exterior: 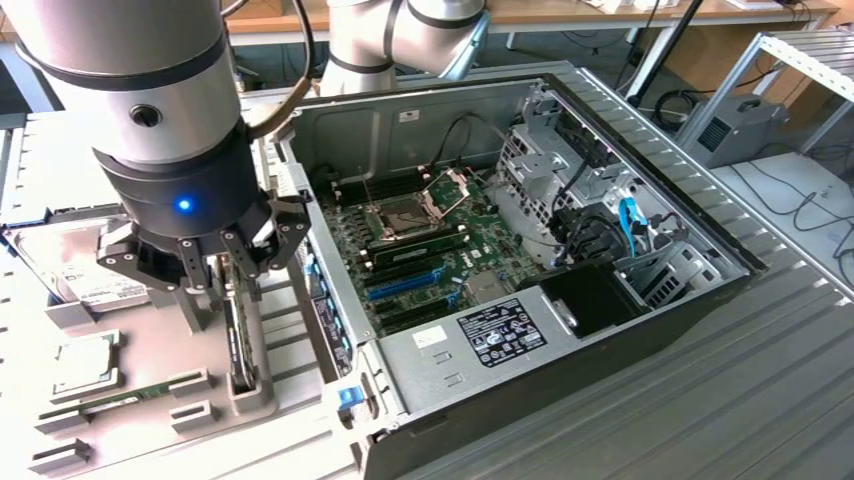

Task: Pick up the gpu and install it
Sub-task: 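Pick up the gpu and move the gpu toward the slot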

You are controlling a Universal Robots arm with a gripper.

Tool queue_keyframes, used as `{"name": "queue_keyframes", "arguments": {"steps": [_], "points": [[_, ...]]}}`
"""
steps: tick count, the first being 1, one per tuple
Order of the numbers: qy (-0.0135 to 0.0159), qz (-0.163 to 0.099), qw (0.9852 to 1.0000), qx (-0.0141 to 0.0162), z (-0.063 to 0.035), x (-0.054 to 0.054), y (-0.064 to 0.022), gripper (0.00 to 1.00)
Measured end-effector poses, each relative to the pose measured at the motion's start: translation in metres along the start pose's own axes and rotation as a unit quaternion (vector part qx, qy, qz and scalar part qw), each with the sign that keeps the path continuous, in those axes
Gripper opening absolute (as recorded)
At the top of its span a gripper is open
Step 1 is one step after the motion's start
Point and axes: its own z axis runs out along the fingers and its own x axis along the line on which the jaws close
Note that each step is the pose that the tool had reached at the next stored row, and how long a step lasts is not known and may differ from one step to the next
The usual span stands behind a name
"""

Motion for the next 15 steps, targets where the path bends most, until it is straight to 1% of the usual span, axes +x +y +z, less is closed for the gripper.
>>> {"name": "queue_keyframes", "arguments": {"steps": [15], "points": [[0.0000,0.000,1.0000,0.0000,0.0066,0.0004,-0.0003,0.36]]}}
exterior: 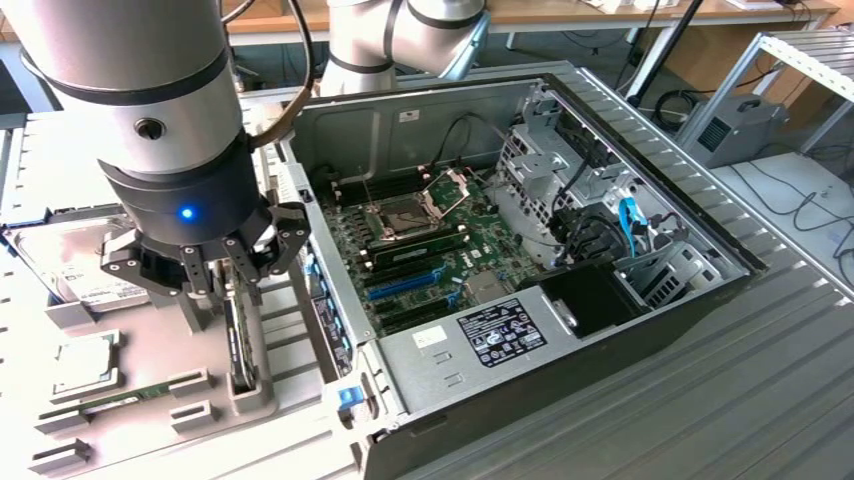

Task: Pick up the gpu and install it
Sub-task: 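Pick up the gpu and move the gpu toward the slot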

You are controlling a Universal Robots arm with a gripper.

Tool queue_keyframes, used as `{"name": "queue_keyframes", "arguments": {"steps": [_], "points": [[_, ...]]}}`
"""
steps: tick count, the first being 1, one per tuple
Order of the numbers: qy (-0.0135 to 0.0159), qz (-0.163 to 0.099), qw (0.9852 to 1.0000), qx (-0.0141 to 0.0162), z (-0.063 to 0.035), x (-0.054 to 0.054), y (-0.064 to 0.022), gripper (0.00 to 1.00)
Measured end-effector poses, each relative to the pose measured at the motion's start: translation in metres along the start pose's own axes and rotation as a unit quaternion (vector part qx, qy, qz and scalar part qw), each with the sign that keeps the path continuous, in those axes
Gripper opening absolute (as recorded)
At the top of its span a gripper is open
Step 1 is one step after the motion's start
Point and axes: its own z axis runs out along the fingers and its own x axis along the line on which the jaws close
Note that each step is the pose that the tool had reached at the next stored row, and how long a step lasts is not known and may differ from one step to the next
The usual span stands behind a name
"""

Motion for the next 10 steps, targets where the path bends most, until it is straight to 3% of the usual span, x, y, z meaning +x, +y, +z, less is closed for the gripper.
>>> {"name": "queue_keyframes", "arguments": {"steps": [10], "points": [[0.0000,0.000,1.0000,0.0000,0.0051,0.0003,-0.0001,0.36]]}}
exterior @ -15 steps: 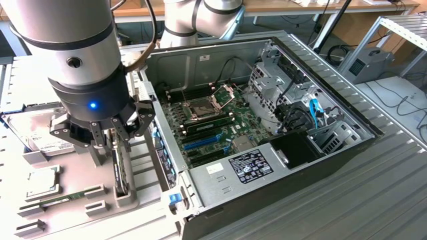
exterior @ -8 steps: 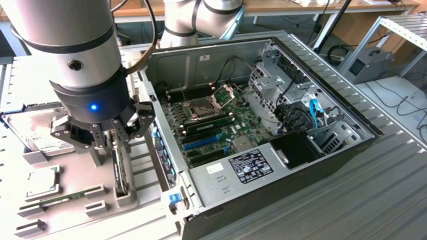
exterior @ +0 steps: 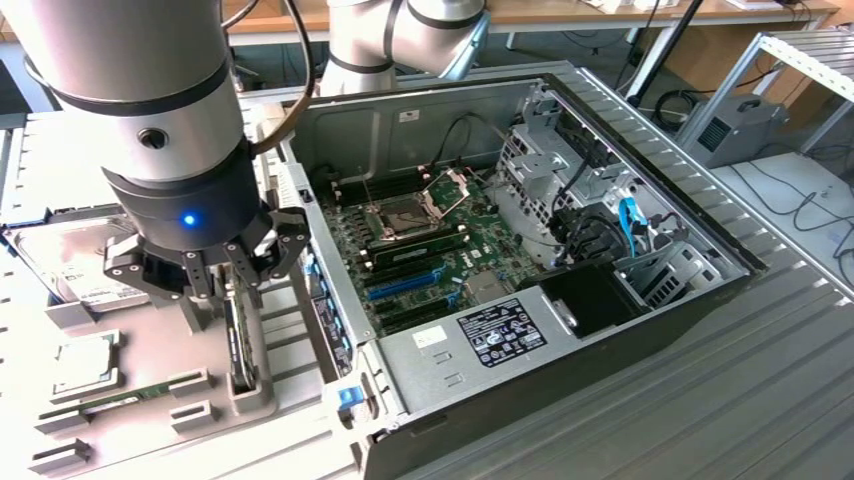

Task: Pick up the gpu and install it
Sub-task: 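Pick up the gpu and move the gpu toward the slot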

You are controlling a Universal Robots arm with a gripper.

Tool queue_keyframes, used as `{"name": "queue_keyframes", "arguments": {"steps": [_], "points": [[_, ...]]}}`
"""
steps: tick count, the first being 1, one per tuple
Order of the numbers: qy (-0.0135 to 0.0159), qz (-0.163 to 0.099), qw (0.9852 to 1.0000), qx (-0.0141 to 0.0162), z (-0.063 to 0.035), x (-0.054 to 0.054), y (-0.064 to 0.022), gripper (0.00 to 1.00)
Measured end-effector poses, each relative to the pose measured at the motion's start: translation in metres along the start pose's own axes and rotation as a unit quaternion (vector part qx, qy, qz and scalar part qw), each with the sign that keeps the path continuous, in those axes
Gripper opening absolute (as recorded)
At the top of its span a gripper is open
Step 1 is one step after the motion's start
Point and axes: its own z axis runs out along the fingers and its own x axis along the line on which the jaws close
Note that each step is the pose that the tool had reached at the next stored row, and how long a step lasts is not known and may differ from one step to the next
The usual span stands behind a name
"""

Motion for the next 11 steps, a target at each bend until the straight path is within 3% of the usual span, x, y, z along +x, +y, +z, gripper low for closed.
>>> {"name": "queue_keyframes", "arguments": {"steps": [11], "points": [[0.0000,0.000,1.0000,0.0000,0.0049,0.0002,-0.0002,0.36]]}}
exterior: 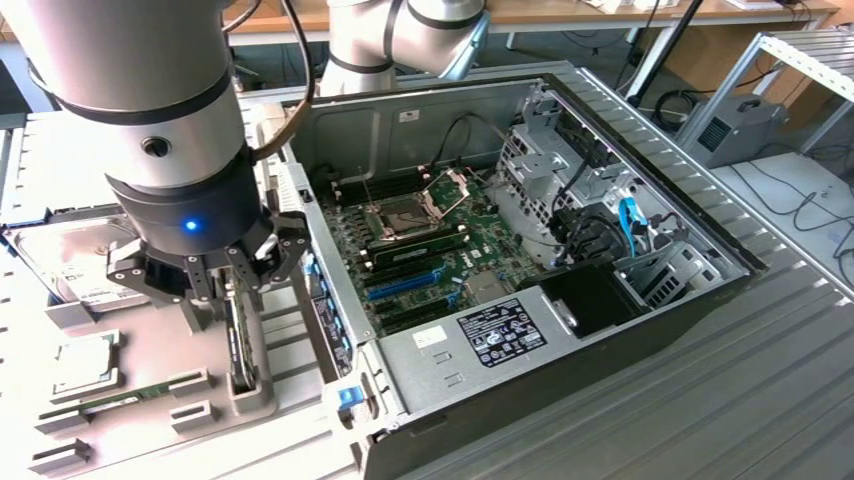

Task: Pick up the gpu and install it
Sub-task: 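Pick up the gpu and move the gpu toward the slot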

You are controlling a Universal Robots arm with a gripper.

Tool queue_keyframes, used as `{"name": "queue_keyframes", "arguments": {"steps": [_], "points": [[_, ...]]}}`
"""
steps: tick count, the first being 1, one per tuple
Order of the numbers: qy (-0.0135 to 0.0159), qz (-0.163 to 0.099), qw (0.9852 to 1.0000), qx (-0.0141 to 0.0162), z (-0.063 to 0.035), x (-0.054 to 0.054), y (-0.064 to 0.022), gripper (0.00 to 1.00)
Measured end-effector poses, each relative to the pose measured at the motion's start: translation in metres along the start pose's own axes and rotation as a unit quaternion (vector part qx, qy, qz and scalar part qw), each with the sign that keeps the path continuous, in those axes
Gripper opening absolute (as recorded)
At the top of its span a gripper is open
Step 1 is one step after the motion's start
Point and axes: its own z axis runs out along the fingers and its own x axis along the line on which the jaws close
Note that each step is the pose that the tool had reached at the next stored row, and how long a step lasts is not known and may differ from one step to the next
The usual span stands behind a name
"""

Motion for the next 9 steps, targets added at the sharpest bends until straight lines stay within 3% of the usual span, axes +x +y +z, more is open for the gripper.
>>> {"name": "queue_keyframes", "arguments": {"steps": [9], "points": [[0.0000,0.000,1.0000,0.0000,0.0040,0.0002,-0.0001,0.36]]}}
